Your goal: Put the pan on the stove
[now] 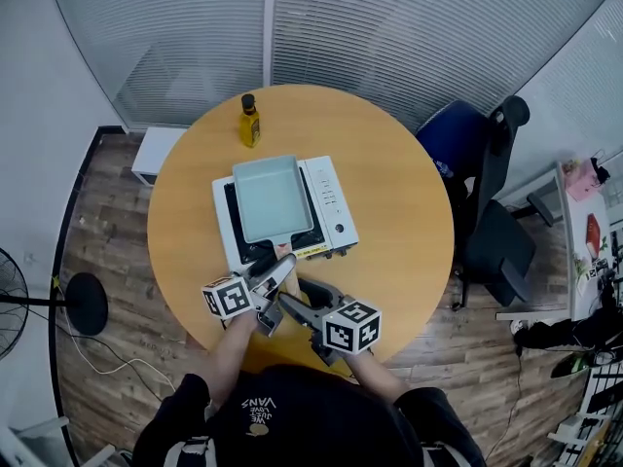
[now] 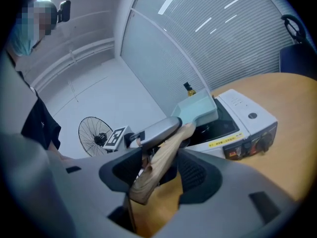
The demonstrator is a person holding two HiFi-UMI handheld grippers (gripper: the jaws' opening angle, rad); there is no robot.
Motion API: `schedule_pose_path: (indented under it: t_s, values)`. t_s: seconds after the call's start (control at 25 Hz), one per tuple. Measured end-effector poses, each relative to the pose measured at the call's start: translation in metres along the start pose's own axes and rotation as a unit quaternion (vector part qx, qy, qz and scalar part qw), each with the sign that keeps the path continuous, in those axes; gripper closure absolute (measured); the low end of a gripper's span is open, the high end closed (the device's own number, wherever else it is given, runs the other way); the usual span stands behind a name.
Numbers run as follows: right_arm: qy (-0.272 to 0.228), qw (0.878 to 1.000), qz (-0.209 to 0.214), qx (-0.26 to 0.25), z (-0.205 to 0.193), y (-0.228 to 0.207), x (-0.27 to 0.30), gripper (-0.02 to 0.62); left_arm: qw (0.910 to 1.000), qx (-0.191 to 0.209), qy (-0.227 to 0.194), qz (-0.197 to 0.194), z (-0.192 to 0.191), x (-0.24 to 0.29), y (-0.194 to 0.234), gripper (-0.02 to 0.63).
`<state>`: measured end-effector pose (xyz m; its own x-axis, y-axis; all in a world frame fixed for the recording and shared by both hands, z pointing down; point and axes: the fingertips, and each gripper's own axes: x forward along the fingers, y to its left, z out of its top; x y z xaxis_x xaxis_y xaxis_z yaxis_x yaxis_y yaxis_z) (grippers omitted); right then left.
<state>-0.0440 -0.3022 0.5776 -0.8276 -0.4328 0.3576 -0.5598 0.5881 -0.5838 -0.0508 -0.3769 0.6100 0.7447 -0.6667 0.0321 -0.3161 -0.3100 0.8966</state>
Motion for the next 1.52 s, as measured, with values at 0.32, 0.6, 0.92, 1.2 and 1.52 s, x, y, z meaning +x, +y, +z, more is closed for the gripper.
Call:
schedule_pose_path:
  t_s: [0.32,0.6,0.92,1.2,1.52]
  values:
    - [-0.021,1.0,-0.008,-0.009,0.003,0.006,-0.021,0.383,0.9987,0.043,0.016,0.02,-0.011,-0.028,-0.013,0.287]
    - [-0.049,0.999,-0.013,-0.002,-0.004,0.018,-0.045,0.383,0.9924,0.114,0.027,0.037,-0.02,-0.054,-0.035,0.288]
    - [-0.069,0.997,-0.019,-0.011,-0.013,0.033,-0.074,0.383,0.9855,0.166,0.019,0.032,-0.039,-0.073,-0.073,0.29]
    - [-0.083,0.996,-0.029,-0.023,-0.029,0.046,-0.104,0.438,0.9819,0.187,0.004,0.03,-0.063,-0.087,-0.1,0.359]
    - [-0.101,0.993,-0.049,-0.035,-0.043,0.053,-0.137,0.519,0.9696,0.241,0.004,0.041,-0.092,-0.106,-0.128,0.537]
